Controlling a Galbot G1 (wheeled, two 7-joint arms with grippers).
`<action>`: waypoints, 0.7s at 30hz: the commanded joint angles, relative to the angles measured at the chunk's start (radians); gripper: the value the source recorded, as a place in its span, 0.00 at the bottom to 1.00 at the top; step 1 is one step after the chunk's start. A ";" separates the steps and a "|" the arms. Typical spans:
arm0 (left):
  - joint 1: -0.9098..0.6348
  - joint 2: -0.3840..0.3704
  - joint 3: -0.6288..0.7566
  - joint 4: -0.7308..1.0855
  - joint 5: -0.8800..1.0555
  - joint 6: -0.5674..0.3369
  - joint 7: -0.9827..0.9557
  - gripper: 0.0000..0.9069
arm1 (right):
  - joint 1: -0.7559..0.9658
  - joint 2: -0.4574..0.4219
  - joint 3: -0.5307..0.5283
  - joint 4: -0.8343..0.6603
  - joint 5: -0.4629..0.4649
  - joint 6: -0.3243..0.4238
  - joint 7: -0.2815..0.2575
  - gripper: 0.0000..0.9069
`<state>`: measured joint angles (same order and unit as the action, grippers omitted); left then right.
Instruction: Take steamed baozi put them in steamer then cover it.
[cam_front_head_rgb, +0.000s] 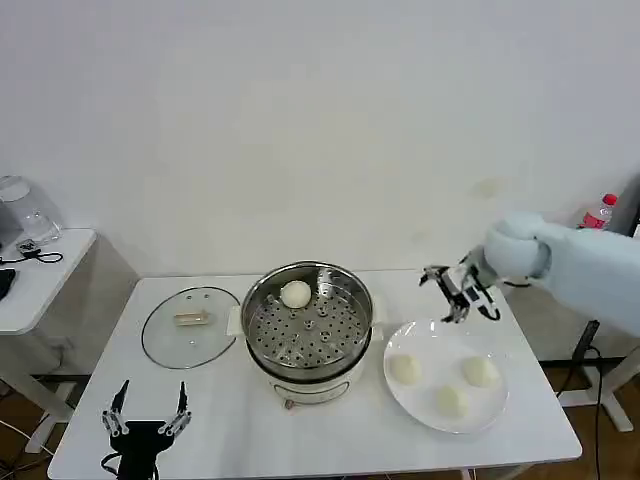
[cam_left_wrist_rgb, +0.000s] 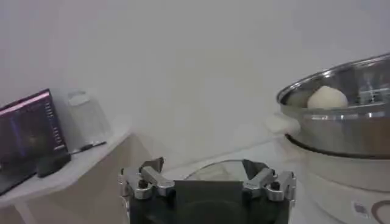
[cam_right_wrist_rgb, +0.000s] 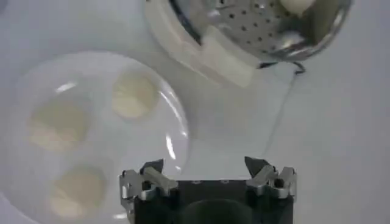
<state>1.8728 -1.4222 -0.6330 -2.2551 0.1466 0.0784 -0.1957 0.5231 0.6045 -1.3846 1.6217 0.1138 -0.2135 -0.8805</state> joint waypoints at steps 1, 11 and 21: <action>-0.001 -0.005 -0.003 -0.002 0.007 0.003 0.009 1.00 | -0.142 -0.001 0.016 0.038 0.032 -0.093 0.001 1.00; 0.002 -0.010 -0.004 0.004 0.011 0.002 0.009 1.00 | -0.291 0.016 0.114 -0.015 0.005 -0.095 0.011 1.00; -0.001 -0.012 -0.004 0.008 0.012 0.001 0.009 1.00 | -0.335 0.083 0.153 -0.098 -0.007 -0.093 0.016 1.00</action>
<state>1.8727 -1.4331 -0.6374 -2.2503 0.1583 0.0792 -0.1885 0.2553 0.6526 -1.2695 1.5730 0.1129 -0.2929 -0.8651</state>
